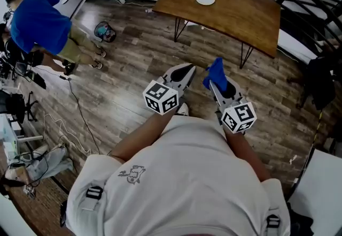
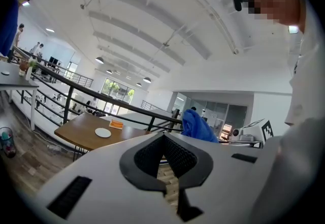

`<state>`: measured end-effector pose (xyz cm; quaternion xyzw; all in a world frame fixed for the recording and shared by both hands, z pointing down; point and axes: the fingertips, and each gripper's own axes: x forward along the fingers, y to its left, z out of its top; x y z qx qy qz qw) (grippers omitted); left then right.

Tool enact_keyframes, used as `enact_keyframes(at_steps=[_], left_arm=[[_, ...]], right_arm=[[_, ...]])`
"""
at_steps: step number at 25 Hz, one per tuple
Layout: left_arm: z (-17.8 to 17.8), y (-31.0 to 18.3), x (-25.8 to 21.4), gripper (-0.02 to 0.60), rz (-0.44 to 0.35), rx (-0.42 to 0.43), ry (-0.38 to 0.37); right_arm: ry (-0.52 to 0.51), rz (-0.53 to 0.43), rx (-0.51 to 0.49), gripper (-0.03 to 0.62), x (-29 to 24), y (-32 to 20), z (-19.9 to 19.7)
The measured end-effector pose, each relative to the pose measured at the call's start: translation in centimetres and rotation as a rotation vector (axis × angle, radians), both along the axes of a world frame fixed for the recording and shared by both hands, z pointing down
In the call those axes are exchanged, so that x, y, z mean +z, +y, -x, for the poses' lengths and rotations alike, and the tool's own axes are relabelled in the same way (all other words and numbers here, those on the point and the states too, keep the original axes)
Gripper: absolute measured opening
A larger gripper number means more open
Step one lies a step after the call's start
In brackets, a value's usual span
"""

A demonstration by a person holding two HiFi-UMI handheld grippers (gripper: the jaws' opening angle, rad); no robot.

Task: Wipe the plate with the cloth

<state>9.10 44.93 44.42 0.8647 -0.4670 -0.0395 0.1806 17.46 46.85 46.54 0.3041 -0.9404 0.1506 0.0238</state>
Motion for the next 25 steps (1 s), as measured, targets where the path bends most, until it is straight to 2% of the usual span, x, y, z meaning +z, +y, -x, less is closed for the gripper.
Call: enact_keyframes(at_steps=[7,13,20,25], left_arm=[[6.0,-3.0,-0.2,0.006,0.003,0.056,-0.003],[8.5,-4.0,1.1,0.006,0.042,0.099,0.011],[11.3,-5.3,1.2,0.006,0.054,0.084,0.005],[12.7,-6.9,1.5,0.006,0.062,0.038,0.006]], right_arm=[[0.021,-0.007,-0.011,0.132,-0.3,-2.9,7.6],[0.03,0.013,-0.056,0.132,0.3,-3.9,11.9],[0.031,0.021,-0.114,0.132,0.2,-5.9,15.5],[0.025,0.017,-0.174,0.132,0.2,-7.9,17.2]])
